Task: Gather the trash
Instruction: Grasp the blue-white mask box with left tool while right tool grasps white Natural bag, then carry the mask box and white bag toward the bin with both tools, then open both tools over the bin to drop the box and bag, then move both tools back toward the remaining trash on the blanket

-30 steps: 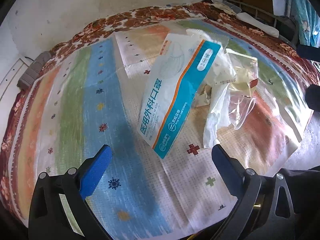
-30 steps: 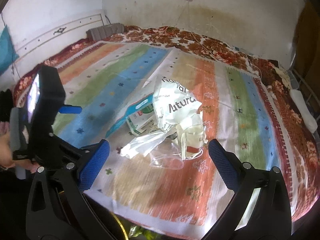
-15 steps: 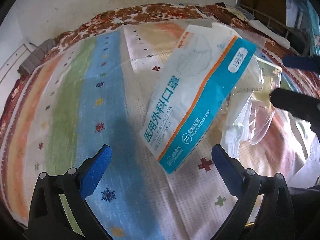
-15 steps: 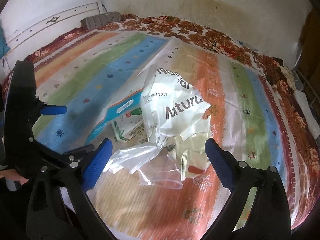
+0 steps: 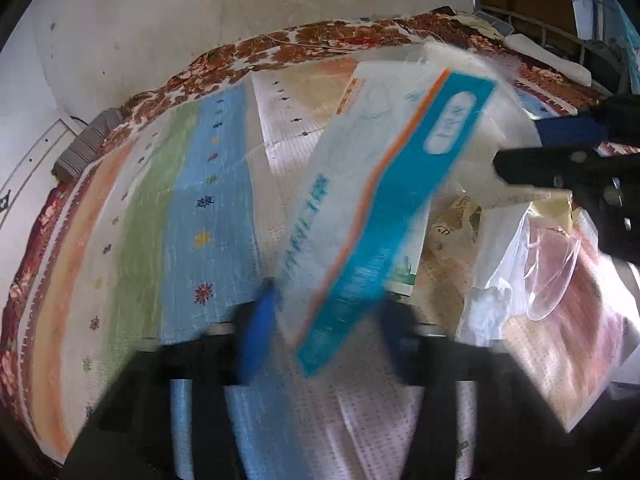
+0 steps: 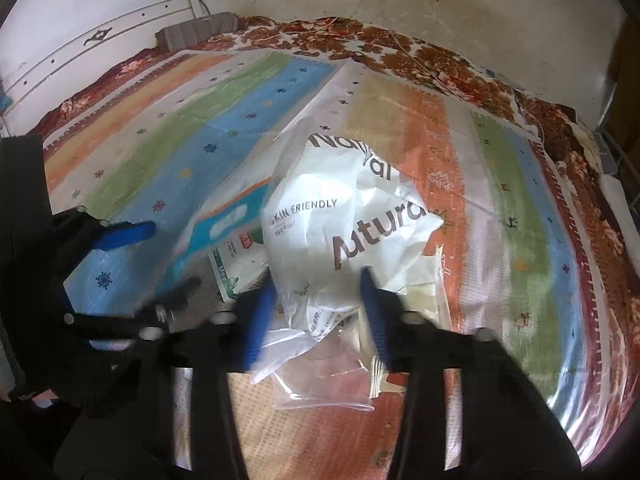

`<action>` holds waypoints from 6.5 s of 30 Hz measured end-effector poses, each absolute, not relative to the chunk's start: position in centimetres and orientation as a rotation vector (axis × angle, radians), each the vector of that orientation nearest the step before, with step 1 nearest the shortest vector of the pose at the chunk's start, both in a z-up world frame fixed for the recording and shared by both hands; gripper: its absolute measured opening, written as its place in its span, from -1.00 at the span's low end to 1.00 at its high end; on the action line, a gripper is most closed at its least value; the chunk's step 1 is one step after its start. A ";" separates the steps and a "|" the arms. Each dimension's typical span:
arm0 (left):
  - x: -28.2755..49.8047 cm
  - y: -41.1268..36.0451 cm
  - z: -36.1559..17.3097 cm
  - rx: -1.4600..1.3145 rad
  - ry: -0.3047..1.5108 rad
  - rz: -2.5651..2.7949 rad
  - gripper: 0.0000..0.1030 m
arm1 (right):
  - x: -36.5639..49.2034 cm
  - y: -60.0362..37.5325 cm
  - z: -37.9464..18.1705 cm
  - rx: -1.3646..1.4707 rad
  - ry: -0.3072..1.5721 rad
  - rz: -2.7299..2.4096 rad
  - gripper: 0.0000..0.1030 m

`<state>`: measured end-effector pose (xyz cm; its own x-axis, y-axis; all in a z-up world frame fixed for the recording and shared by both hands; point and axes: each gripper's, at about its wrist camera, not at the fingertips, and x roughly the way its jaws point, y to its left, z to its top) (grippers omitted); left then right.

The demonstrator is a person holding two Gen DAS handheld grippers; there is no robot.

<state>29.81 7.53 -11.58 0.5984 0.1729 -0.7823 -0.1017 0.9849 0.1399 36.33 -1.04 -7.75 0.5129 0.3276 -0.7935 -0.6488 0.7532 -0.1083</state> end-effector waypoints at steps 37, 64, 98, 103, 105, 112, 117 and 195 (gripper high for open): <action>20.6 12.9 0.5 -0.462 0.945 0.067 -1.00 | 28.1 -6.5 2.0 -0.232 0.749 0.768 -0.86; 9.7 7.1 -1.0 -0.442 0.984 0.025 -1.00 | 15.9 -10.9 1.8 -0.196 0.824 0.798 -0.86; 4.6 3.0 -12.5 -0.533 1.320 0.134 -1.00 | 10.3 -11.7 -11.2 -0.185 1.244 0.732 -0.86; 4.4 3.1 -14.2 -0.593 1.382 0.131 -1.00 | 10.4 -11.3 -13.7 -0.204 1.331 0.700 -0.86; 4.5 2.9 -15.1 -0.603 1.415 0.134 -1.00 | 10.4 -11.3 -14.7 -0.195 1.373 0.693 -0.86; 4.4 2.2 -18.0 -0.620 1.520 0.142 -1.00 | 10.7 -10.9 -17.0 -0.199 1.456 0.653 -0.84; 4.4 2.8 -18.2 -0.639 1.507 0.185 -0.42 | 11.2 -11.3 -18.0 -0.171 1.507 0.631 -0.62; 20.0 10.3 -2.8 -0.319 0.925 0.074 0.89 | 27.6 -12.7 -0.5 -0.145 0.902 0.567 0.83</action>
